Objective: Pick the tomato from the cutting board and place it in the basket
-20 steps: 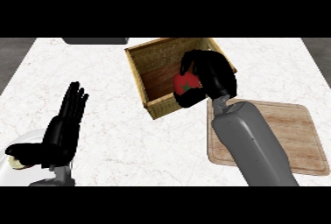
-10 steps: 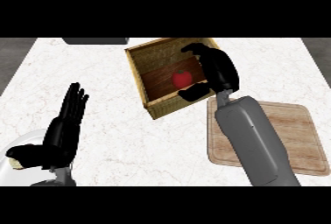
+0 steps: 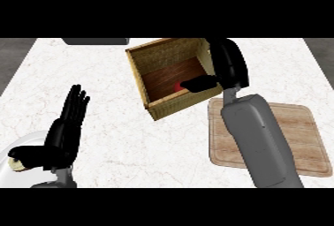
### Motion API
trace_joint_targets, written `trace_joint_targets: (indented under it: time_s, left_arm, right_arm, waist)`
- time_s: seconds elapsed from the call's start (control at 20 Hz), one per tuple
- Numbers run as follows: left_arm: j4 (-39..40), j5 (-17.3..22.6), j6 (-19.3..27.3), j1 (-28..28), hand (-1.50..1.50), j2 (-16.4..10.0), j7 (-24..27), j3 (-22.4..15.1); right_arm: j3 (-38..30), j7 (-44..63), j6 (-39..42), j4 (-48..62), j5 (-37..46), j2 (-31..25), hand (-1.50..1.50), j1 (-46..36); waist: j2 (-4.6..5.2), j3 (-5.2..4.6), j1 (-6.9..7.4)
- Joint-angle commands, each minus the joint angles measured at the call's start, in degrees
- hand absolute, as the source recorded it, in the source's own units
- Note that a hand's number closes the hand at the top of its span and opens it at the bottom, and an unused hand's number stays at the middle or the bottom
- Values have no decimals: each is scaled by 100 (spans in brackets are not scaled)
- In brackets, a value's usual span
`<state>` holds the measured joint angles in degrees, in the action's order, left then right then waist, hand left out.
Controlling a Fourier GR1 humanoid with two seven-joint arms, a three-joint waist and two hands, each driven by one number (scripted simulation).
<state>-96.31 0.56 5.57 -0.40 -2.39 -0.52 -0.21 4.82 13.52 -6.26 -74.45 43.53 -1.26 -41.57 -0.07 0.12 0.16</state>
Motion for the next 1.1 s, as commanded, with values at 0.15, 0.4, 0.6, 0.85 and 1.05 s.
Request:
trace_joint_targets:
  time_s: [0.15, 0.4, 0.6, 0.85, 1.05]
  left_arm:
    - [-63, -29, -1, -53, 0, -36, -117, 15]
    - [-9, -128, 173, -319, 0, 64, -342, -38]
    - [-349, -3, -6, 229, 0, 25, -205, -77]
    - [-619, 129, -169, 253, 0, -212, -398, 85]
    - [-228, -52, 24, 37, 0, -69, -118, 78]
  right_arm:
    - [-350, 440, -99, -659, 82, -170, -150, -123]
    - [-842, 671, 97, -1070, -144, -593, -150, -4]
    - [-1532, 281, 35, -1399, -930, -810, -150, 468]
    - [-2136, 39, 1062, -1625, -1955, -1602, -150, 514]
    - [-2581, 375, 1700, -1832, -2903, -1914, -150, 295]
  waist:
    - [-1, -12, -2]
    - [1, -12, -24]
    - [-4, -9, -7]
    - [-4, -10, 0]
    - [-2, -11, -19]
